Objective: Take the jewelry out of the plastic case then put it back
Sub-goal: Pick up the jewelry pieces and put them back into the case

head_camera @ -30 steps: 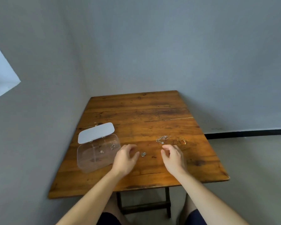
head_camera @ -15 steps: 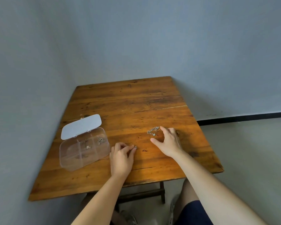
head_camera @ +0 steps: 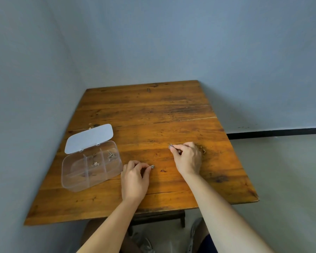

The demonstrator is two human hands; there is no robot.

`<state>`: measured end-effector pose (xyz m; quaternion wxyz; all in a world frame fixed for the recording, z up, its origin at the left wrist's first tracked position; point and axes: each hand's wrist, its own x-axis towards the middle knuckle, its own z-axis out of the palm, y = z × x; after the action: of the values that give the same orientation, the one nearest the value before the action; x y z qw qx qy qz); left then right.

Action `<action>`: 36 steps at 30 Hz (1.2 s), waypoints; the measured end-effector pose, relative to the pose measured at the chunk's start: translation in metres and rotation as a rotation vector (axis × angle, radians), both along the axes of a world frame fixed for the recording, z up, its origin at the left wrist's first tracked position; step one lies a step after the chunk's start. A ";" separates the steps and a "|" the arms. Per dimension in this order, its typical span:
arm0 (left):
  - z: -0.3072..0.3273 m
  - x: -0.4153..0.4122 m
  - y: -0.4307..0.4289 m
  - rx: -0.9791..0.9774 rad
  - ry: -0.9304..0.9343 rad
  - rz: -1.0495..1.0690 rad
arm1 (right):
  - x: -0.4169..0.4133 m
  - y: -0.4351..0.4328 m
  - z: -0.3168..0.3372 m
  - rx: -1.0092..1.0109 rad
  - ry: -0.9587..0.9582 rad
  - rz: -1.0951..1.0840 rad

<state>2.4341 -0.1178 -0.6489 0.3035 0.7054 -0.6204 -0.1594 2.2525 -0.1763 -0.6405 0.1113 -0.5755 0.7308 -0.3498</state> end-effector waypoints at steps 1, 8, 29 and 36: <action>0.001 0.000 0.000 0.003 0.010 0.000 | -0.001 0.001 0.001 0.011 -0.006 0.026; 0.012 0.005 0.002 0.048 0.144 -0.028 | -0.008 0.022 0.008 0.170 0.064 0.234; 0.085 0.135 0.017 -0.001 0.420 0.241 | 0.104 0.039 0.093 0.080 -0.366 0.465; 0.066 0.141 0.029 0.122 0.415 0.147 | 0.145 0.030 0.108 0.054 -0.346 0.505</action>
<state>2.5751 -0.0886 -0.5830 0.3921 0.7178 -0.4809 -0.3159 2.3975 -0.1460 -0.5327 0.3328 -0.6676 0.5439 -0.3844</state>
